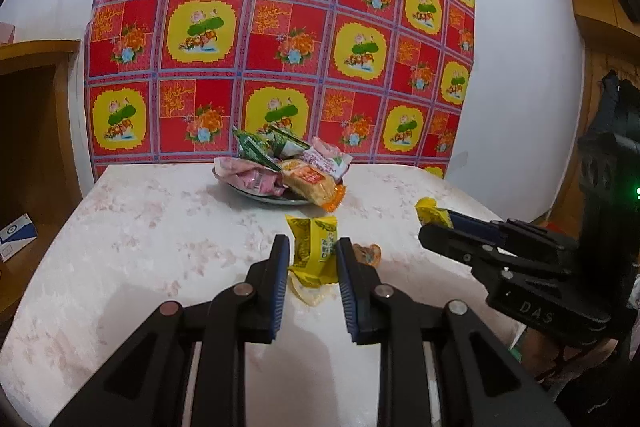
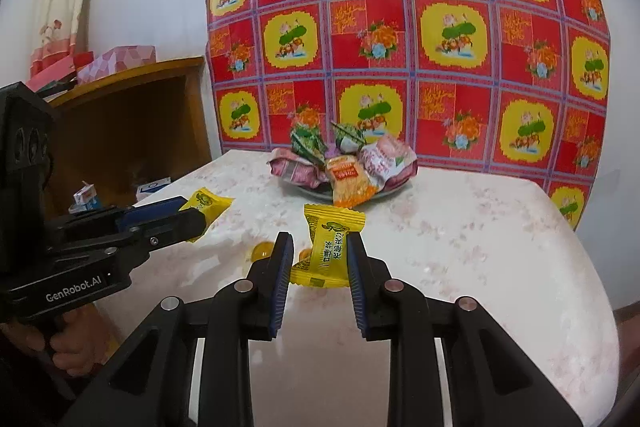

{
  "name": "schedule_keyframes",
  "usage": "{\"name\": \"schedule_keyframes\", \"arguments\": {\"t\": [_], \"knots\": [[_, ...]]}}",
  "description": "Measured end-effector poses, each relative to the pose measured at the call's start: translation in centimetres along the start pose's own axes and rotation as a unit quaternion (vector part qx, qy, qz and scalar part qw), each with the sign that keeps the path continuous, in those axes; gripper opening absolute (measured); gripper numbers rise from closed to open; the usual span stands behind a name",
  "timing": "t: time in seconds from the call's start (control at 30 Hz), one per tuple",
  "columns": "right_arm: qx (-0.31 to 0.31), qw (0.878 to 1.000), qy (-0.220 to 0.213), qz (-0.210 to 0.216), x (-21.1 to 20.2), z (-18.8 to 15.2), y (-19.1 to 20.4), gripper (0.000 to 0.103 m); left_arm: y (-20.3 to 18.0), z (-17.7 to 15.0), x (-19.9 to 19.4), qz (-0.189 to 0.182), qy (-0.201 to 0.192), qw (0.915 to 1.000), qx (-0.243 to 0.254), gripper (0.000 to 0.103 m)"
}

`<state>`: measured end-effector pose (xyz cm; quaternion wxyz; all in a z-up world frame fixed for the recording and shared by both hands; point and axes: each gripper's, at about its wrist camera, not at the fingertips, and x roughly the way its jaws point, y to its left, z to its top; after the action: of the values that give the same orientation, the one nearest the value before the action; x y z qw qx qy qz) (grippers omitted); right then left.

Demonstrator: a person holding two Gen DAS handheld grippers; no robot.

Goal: Organize snacks
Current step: 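Carry both yellow candy packets toward the plate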

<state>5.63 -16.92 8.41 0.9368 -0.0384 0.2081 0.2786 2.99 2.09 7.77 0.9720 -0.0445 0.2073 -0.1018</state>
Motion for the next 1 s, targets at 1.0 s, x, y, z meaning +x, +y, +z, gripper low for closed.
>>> {"name": "schedule_keyframes", "arguments": {"t": [1.0], "knots": [[-0.009,0.999,0.038,-0.017,5.5,4.8,-4.1,0.028,4.3,6.0,10.7,0.058,0.099,0.9921,0.052,0.025]]}}
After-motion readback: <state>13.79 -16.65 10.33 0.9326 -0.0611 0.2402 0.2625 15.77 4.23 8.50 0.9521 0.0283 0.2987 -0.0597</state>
